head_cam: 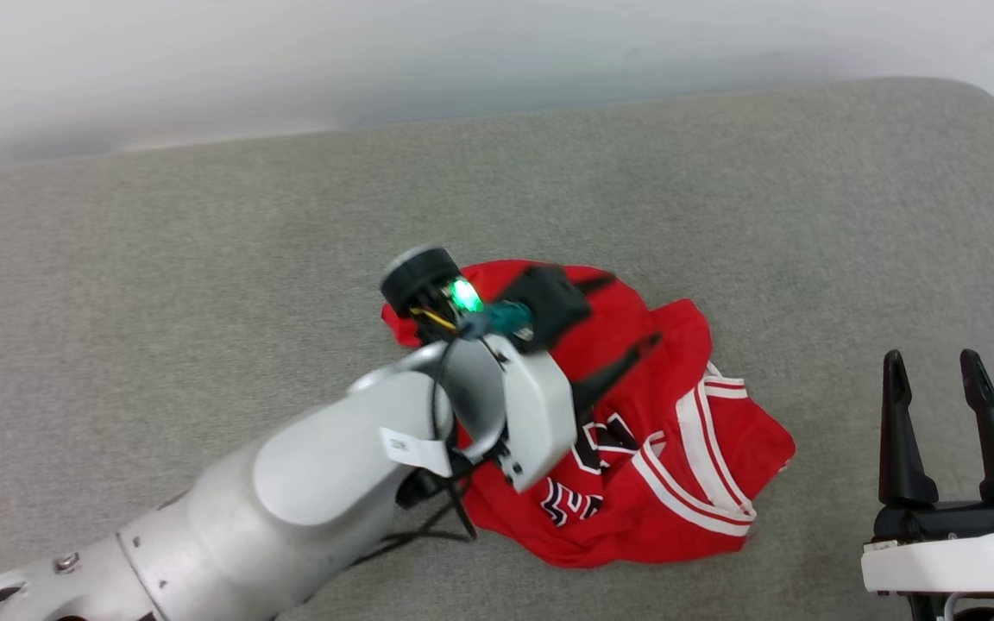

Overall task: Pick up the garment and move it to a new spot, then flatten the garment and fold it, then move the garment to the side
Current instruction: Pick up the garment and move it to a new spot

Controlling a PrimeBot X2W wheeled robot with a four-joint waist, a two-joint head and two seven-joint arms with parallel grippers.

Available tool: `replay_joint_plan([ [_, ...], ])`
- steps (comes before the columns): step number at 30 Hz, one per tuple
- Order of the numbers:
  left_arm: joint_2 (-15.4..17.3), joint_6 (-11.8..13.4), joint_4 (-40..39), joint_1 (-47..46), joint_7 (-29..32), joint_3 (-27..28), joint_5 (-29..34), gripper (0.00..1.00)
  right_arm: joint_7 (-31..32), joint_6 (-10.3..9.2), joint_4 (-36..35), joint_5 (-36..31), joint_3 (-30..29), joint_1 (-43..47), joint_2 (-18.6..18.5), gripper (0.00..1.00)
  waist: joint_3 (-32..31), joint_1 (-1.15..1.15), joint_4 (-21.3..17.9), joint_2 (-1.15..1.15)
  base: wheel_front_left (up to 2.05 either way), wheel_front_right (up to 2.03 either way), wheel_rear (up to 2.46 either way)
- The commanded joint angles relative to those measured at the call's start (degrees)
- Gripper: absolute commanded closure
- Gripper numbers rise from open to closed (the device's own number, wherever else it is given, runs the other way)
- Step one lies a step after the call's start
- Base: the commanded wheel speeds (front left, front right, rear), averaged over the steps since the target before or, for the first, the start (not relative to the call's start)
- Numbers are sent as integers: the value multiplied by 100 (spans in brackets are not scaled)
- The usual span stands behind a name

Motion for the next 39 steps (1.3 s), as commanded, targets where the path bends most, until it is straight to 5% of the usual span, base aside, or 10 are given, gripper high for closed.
replay_joint_plan([
  [1, 30, 47, 8, -9, -84, 48, 25, 0, -14, -2, -16, -45, -13, 48, 8, 0, -105, 0, 110, 0, 0, 0, 0],
  [8, 310, 1151, 99, 408, -1434, 824, 348, 0, -14, -2, -23, -97, -47, 202, 8, 0, -308, 0, 346, 0, 0, 0, 0],
  [15, 562, 2276, -553, 1520, -1623, 2055, 971, 0, -14, -2, -39, -158, -79, 297, 7, 0, -422, 0, 474, 0, 0, 0, 0],
  [20, 581, 2691, -1168, 2631, -1615, 3011, 1682, 0, -14, -2, -55, -182, -96, 338, 8, 0, -454, 0, 532, 0, 0, 0, 0],
  [26, 299, 2754, -1518, 3742, -1616, 4002, 2287, 0, -14, -2, -51, -199, -93, 335, 8, 0, -456, 0, 575, 0, 0, 0, 0],
  [39, -624, 1991, -1553, 5079, -1617, 5318, 3142, 0, -14, -2, 66, -197, 18, 457, 8, 0, -586, 0, 578, 0, 0, 0, 0],
])
